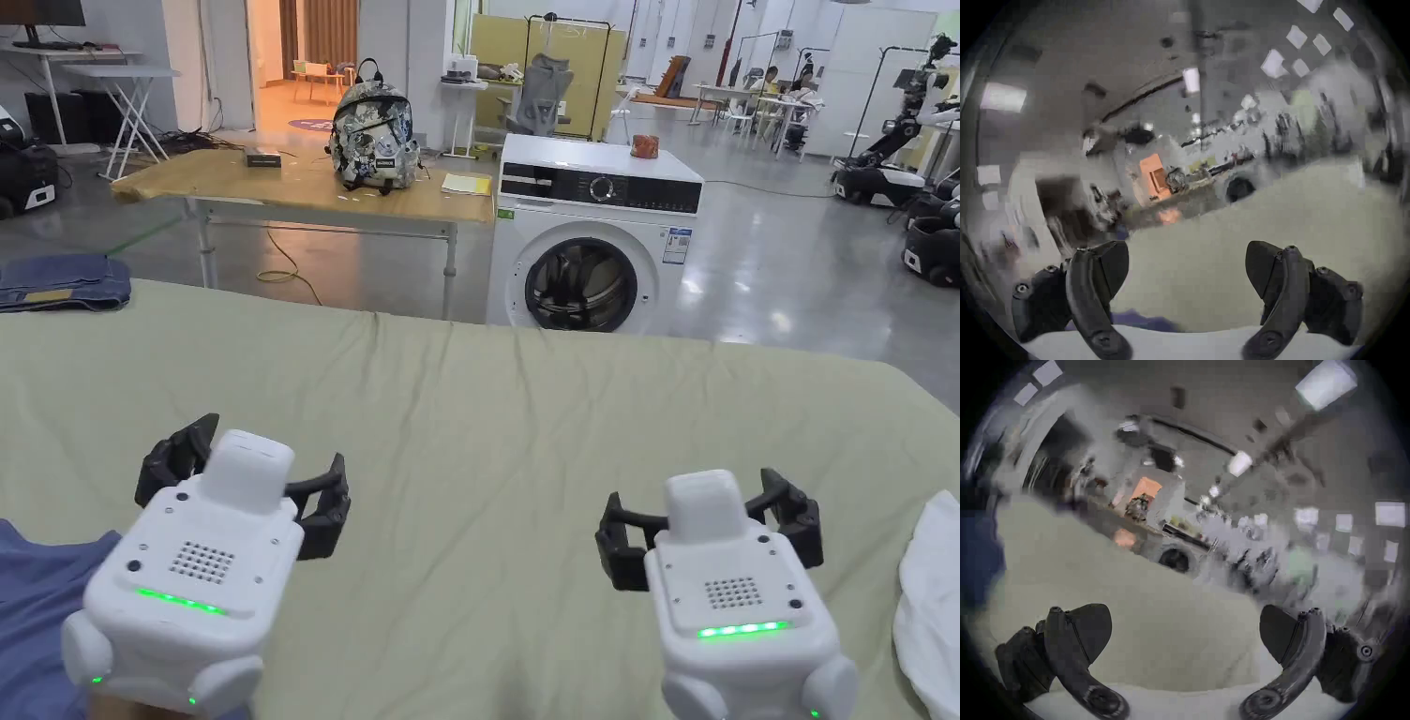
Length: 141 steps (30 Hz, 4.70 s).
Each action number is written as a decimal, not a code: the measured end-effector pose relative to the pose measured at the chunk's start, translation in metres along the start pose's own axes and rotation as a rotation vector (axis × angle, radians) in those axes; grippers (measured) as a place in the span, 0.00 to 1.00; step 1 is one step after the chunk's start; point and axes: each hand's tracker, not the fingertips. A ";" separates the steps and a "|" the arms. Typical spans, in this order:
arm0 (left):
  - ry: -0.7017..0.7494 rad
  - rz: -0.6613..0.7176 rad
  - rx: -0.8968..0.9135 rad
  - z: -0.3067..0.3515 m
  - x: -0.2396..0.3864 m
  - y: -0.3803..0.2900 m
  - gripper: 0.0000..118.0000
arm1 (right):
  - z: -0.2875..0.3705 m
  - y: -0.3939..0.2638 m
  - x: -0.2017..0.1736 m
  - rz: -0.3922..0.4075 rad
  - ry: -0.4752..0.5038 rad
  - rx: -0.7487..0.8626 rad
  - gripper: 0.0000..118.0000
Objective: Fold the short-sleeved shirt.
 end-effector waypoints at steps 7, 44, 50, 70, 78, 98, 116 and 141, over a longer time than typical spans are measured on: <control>0.035 0.189 0.042 -0.014 -0.016 -0.013 0.84 | 0.002 -0.014 0.003 -0.252 -0.022 0.032 1.00; -0.014 0.189 -0.147 0.001 -0.067 -0.019 0.00 | 0.012 0.001 -0.017 -0.166 -0.020 -0.013 0.00; 0.044 0.187 -0.319 0.014 -0.156 -0.029 0.00 | 0.013 0.004 -0.044 -0.124 0.048 -0.010 0.00; 0.051 0.330 -0.962 -0.018 -0.336 -0.150 0.83 | 0.001 -0.012 -0.100 -0.078 0.149 -0.099 0.00; 0.126 0.265 -1.050 -0.033 -0.312 -0.177 0.74 | 0.001 -0.017 -0.098 -0.055 0.141 -0.120 0.00; 0.071 0.218 -0.717 -0.007 -0.292 -0.085 0.00 | 0.003 -0.018 -0.091 -0.071 0.132 -0.125 0.00; -0.245 0.056 -0.236 -0.058 -0.136 0.137 0.00 | 0.021 0.010 -0.029 -0.145 0.045 -0.045 0.00; -0.735 0.138 -0.541 -0.076 0.162 -0.005 0.00 | 0.047 -0.019 0.060 -0.167 -0.113 -0.122 0.00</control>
